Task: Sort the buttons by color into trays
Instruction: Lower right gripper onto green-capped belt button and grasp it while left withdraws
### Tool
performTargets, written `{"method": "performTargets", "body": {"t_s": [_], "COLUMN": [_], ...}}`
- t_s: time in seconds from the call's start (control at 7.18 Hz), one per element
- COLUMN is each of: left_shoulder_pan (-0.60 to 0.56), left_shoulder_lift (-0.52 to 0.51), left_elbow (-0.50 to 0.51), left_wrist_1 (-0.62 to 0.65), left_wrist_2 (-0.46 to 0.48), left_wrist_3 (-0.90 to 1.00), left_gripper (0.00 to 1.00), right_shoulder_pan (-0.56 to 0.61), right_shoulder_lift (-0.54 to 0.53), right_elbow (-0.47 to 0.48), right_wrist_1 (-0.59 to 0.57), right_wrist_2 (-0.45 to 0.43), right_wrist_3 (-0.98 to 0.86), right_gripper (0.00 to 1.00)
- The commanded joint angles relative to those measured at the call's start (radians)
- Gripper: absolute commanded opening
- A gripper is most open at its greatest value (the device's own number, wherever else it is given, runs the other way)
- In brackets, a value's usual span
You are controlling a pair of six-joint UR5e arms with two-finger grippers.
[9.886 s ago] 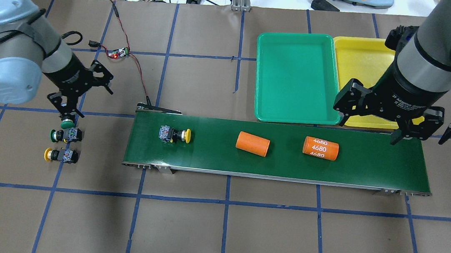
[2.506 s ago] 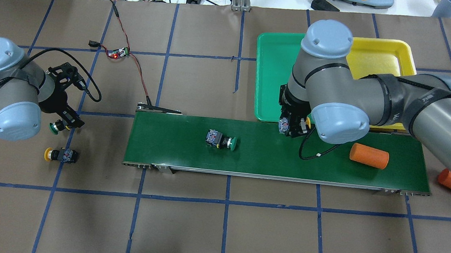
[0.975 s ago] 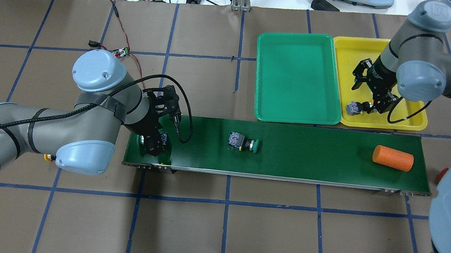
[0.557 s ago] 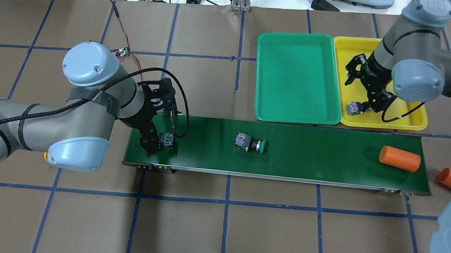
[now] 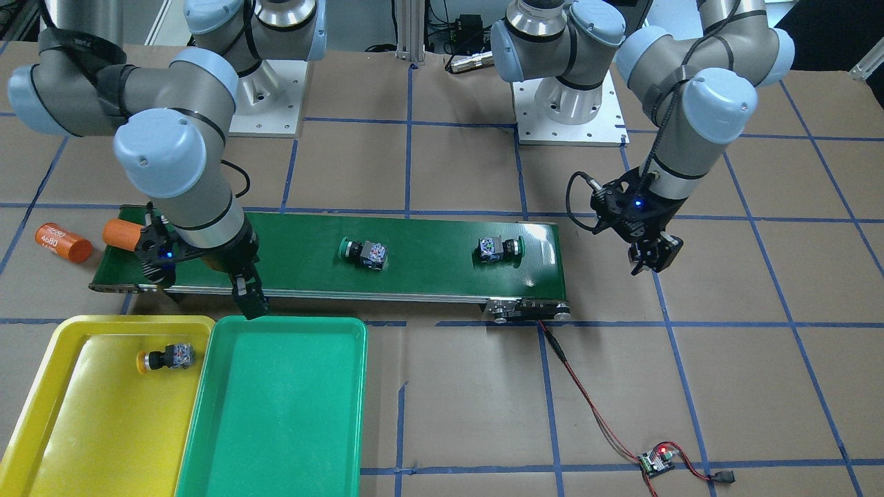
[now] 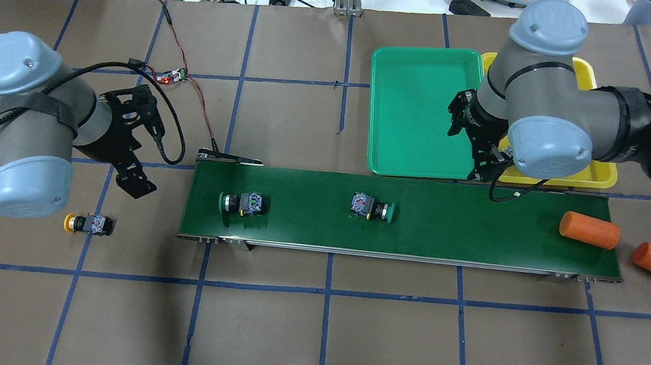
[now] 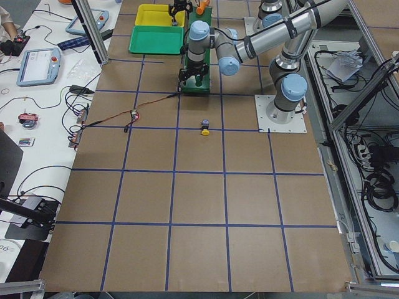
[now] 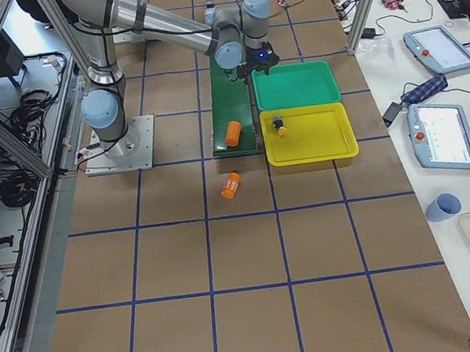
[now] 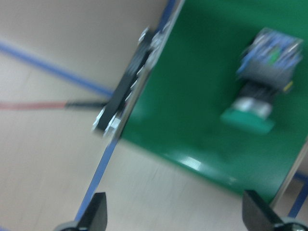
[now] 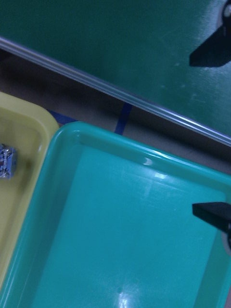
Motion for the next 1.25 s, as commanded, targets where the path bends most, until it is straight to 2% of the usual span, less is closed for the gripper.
{"method": "performTargets", "body": {"t_s": [0.0,0.28,0.42,0.7,1.11], "left_shoulder_pan": [0.102,0.189,0.232,0.255,0.26], "left_shoulder_lift": [-0.021,-0.024,-0.023,-0.033,-0.075], "left_elbow": [-0.025,-0.076,-0.137,-0.183,-0.232], "left_wrist_1": [-0.004,-0.001,0.032,0.102,0.232], "left_wrist_2": [-0.004,0.004,-0.002,-0.002,0.009], "left_wrist_3": [0.218,0.391,0.438,0.473,0.472], "left_gripper": [1.0,1.0,1.0,1.0,1.0], "right_shoulder_pan": [0.105,0.135,0.147,0.167,0.158], "right_shoulder_lift": [-0.002,0.013,0.029,0.034,0.032], "right_elbow": [0.012,0.014,0.018,0.022,0.078], "right_wrist_1": [0.0,0.001,-0.003,0.001,-0.002], "right_wrist_2": [0.002,0.002,0.005,0.002,-0.002], "right_wrist_3": [0.184,0.26,0.295,0.321,0.317], "right_gripper": [1.0,1.0,1.0,1.0,1.0]}}
